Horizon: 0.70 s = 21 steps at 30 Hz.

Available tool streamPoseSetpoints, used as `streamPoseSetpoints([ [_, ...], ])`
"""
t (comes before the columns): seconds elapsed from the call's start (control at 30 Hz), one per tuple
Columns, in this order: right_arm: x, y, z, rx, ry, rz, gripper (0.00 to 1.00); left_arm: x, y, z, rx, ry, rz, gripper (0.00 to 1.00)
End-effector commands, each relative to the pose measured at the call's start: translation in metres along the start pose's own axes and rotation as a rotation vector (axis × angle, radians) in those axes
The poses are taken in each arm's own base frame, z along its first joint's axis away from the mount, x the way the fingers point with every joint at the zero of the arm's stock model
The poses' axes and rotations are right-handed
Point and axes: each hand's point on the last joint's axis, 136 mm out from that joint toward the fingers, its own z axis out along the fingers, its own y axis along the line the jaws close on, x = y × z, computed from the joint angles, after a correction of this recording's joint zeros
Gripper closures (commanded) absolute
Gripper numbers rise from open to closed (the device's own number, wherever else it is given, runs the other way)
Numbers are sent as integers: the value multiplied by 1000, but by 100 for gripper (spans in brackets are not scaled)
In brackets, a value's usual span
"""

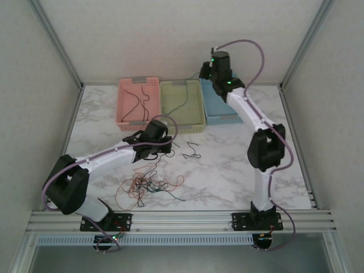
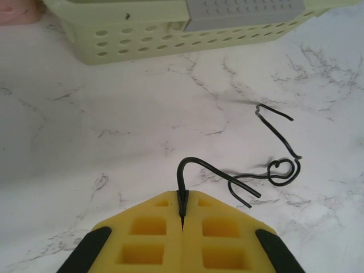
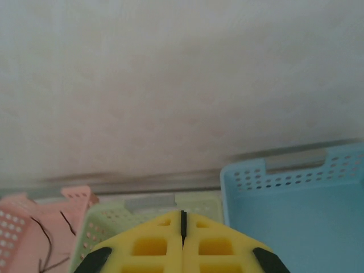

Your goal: Untangle the cables

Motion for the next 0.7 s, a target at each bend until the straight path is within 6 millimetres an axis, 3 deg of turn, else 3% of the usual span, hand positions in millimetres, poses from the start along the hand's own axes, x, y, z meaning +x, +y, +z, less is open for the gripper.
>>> streamPoseSetpoints([
  [0.0, 11, 25, 18, -4, 16, -124, 100, 1, 9, -6, 2, 4, 2, 100],
  [0.1, 54, 38, 47, -34, 115, -133, 100, 2, 15, -7, -2, 8, -13, 100],
  [0.3, 130, 31, 95, 5, 297, -113, 100, 4, 21, -5, -10, 13, -28, 100],
  [0.67, 191, 41, 108, -49, 439, -96, 100, 0, 22, -7, -10, 2, -46, 100],
])
